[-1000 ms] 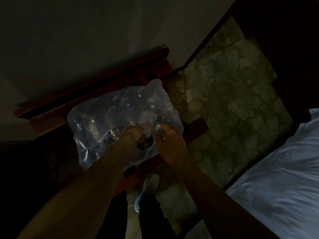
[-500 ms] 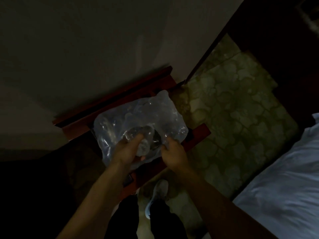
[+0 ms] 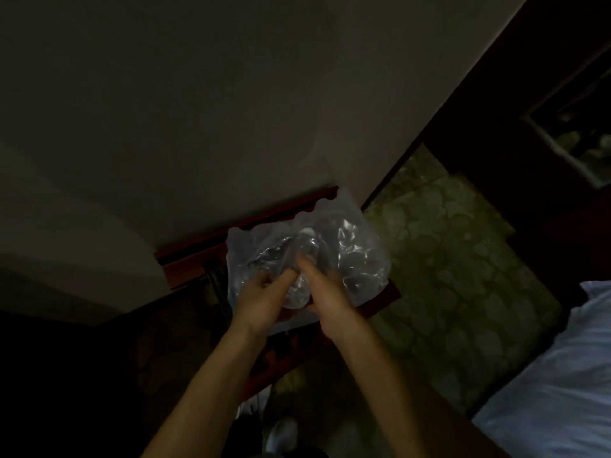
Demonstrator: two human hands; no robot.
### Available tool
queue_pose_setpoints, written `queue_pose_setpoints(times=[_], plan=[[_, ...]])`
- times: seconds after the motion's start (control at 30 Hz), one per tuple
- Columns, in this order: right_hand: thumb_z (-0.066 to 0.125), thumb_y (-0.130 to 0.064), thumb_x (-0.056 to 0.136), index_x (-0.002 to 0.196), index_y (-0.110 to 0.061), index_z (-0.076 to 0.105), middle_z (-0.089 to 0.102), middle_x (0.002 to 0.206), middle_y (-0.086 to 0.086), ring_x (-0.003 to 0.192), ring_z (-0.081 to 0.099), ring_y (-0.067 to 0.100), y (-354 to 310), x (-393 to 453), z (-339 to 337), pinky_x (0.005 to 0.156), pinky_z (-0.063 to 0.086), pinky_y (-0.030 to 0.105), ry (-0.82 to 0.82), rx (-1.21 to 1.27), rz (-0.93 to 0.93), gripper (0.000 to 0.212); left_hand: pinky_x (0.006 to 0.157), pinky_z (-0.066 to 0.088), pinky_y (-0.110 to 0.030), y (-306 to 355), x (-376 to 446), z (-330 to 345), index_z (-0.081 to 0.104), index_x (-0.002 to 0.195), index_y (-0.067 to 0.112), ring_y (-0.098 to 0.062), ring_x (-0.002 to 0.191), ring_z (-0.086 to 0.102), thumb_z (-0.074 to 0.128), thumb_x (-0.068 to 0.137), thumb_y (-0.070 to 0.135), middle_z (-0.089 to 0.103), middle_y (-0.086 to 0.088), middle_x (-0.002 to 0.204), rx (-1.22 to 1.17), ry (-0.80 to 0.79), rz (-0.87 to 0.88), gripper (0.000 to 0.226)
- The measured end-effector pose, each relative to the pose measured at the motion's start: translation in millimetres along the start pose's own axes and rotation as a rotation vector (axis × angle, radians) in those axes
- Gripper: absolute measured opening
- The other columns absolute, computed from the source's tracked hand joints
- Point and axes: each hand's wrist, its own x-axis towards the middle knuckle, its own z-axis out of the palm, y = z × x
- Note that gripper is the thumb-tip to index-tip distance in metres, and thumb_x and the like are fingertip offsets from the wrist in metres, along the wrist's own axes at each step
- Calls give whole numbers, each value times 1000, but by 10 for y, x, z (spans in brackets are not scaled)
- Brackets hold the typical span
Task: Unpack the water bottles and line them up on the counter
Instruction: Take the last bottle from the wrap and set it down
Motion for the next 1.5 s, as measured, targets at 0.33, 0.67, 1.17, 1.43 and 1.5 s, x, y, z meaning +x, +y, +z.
queue_pose_setpoints(times=[0.33,0.67,1.17,1.43,1.5], plan=[[65,-41,87,98,-17,70,75,89,3,74,72,13,-60,-602,142,56,54,23,-49,-117,-73,27,73,54,-19,150,-582,-331,73,104,26,2,85,72,62,79,66,77,10,99,129,-55,208,48],[73,-44,80,94,-10,67,74,68,4,57,70,16,189,-404,20,42,49,21,-23,-83,162,38,74,48,-22,-370,-465,-260,66,123,15,-9,94,66,57,91,54,72,1,112,143,-78,86,51],[72,-38,79,84,-9,69,74,69,7,63,72,21,123,18,-80,53,55,27,-26,-200,221,30,63,45,-8,-962,13,-379,50,142,23,-2,86,58,49,101,37,59,5,118,450,-177,16,44],[74,-44,76,102,-14,63,69,101,8,91,68,24,-2,-35,-215,75,58,35,52,-516,22,41,82,55,-40,-741,123,-110,65,107,18,-27,97,67,39,105,28,68,-12,115,104,-44,-28,28],[71,-37,82,83,-14,62,67,80,2,70,66,15,29,-145,-167,52,51,22,59,-521,-92,25,76,53,-32,-544,15,-139,66,110,19,-20,94,67,43,102,39,70,-8,111,-4,-12,16,32]])
